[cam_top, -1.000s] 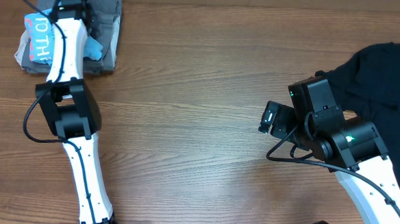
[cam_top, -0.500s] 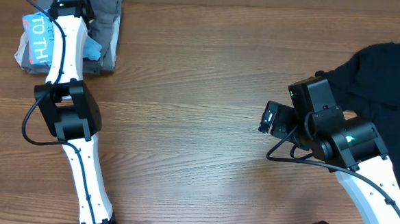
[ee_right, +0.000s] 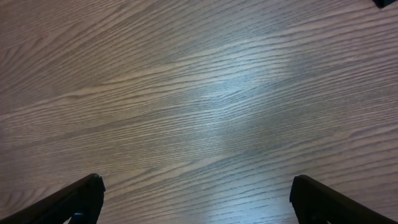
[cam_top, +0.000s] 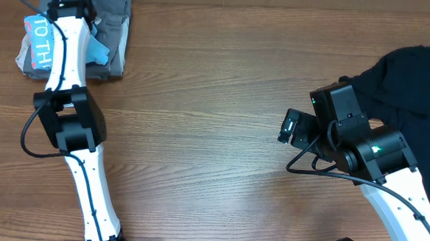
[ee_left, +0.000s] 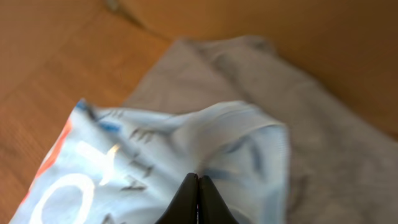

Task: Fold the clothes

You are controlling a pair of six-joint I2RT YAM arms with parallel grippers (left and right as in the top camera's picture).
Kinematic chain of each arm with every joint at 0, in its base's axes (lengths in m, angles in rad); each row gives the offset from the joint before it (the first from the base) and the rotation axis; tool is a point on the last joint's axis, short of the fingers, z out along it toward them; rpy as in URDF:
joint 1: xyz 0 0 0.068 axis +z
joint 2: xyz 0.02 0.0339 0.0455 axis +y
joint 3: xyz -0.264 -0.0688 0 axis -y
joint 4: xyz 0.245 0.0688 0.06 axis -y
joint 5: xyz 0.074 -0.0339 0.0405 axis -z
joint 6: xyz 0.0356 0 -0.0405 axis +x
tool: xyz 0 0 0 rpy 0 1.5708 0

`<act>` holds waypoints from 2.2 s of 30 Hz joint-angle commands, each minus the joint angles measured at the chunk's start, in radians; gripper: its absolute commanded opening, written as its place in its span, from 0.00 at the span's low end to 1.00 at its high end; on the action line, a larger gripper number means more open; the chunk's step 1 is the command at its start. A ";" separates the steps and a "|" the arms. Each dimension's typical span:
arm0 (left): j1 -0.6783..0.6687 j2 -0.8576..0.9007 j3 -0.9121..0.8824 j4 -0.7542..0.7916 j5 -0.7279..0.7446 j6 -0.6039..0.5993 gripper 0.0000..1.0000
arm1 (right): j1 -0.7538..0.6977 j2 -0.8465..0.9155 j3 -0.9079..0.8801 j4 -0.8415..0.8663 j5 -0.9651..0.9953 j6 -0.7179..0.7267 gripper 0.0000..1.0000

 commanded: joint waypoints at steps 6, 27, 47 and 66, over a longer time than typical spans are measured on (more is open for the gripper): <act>0.085 -0.036 0.010 -0.021 -0.013 -0.015 0.04 | -0.002 0.000 0.006 0.005 0.010 0.002 1.00; 0.083 0.063 0.009 0.117 0.248 0.012 0.04 | -0.002 0.000 0.006 0.005 0.010 0.002 1.00; -0.008 0.065 -0.012 0.093 0.448 0.108 0.05 | -0.002 0.000 0.006 0.005 0.010 0.002 1.00; -0.053 -0.270 -0.017 -0.115 0.525 0.100 0.70 | -0.002 0.000 0.006 0.005 0.010 0.002 1.00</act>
